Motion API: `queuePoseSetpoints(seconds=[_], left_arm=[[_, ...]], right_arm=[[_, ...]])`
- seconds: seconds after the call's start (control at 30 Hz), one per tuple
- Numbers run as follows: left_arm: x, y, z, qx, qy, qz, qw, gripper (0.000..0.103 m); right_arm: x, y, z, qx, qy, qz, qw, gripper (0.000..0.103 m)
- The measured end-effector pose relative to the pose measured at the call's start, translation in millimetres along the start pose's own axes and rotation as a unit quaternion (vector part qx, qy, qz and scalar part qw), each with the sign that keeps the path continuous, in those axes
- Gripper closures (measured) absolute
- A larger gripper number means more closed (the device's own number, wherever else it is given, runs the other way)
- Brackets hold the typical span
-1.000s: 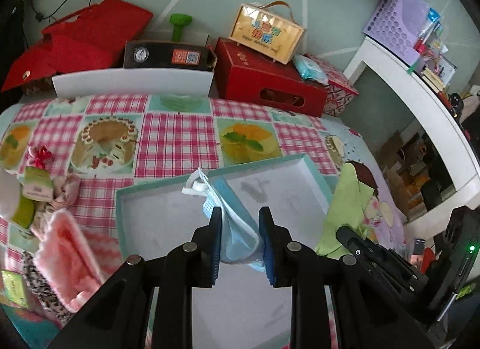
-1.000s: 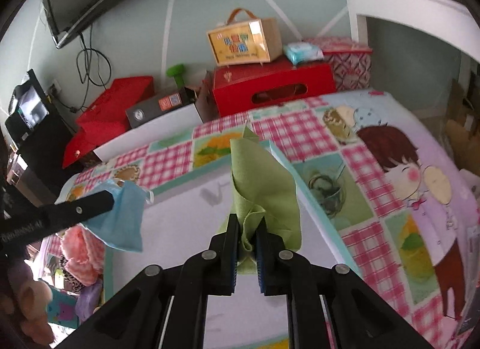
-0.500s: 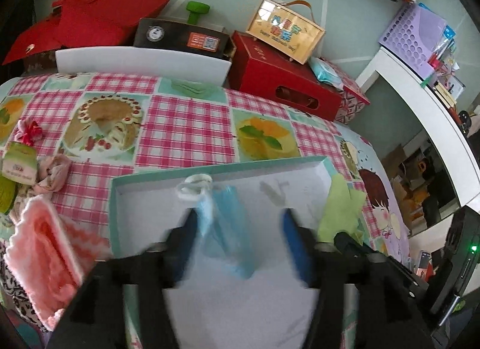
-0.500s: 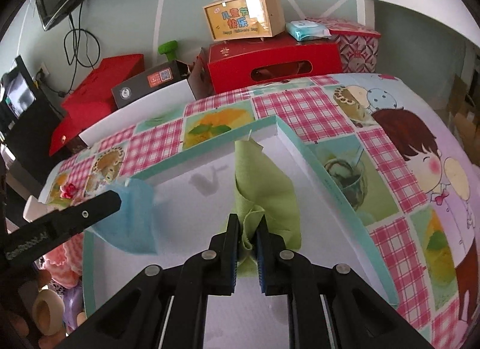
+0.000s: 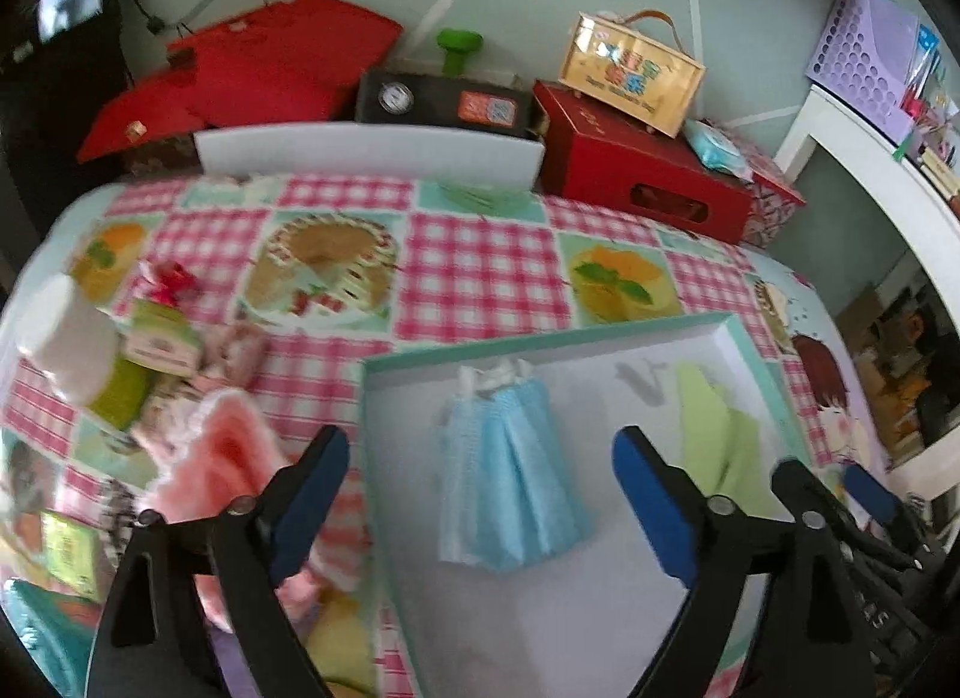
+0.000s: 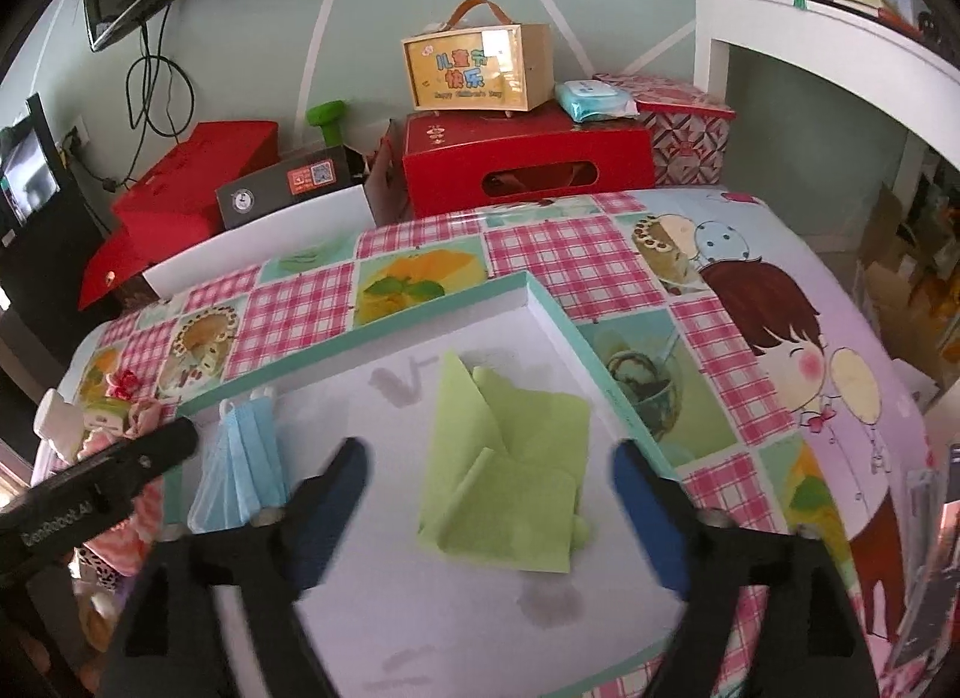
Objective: Organize soft objects
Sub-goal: 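Move both grippers back toward the pile of soft items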
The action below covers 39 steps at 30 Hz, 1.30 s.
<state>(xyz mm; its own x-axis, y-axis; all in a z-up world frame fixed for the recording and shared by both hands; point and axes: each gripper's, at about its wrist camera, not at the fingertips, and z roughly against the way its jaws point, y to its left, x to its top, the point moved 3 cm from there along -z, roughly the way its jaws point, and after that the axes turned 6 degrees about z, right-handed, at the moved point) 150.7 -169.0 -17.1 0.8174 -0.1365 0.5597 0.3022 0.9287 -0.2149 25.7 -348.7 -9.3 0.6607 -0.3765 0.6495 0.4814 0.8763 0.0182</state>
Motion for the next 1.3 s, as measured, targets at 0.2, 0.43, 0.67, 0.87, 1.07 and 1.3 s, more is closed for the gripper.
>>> queuePoseSetpoints(seconds=[0.2,0.43,0.67,0.87,1.07,1.3], left_arm=[[4,9,17,0.013,-0.028,0.005,0.9995,0.0],[8,20,29,0.017,-0.048,0.023,0.9985,0.0],[13,32,46,0.033,-0.071,0.028,0.9965,0.0],[19,57,66,0.061,-0.087,0.037,0.9936,0.0],[25,119,86,0.129,-0.108,0.102,0.9804,0.0],[16,190,105,0.181,-0.108,0.179,0.9609,0.0]], right_arm=[[-3,1,1,-0.004,0.007,0.006,1.0,0.0],[-5,3,-3,-0.001,0.021,0.009,1.0,0.0],[-4,1,0,-0.015,0.021,0.012,1.0,0.0],[-1,3,4,-0.009,0.014,0.006,1.0,0.0],[3,5,12,-0.007,-0.004,-0.001,1.0,0.0],[6,34,14,0.02,-0.02,0.031,0.999,0.0]])
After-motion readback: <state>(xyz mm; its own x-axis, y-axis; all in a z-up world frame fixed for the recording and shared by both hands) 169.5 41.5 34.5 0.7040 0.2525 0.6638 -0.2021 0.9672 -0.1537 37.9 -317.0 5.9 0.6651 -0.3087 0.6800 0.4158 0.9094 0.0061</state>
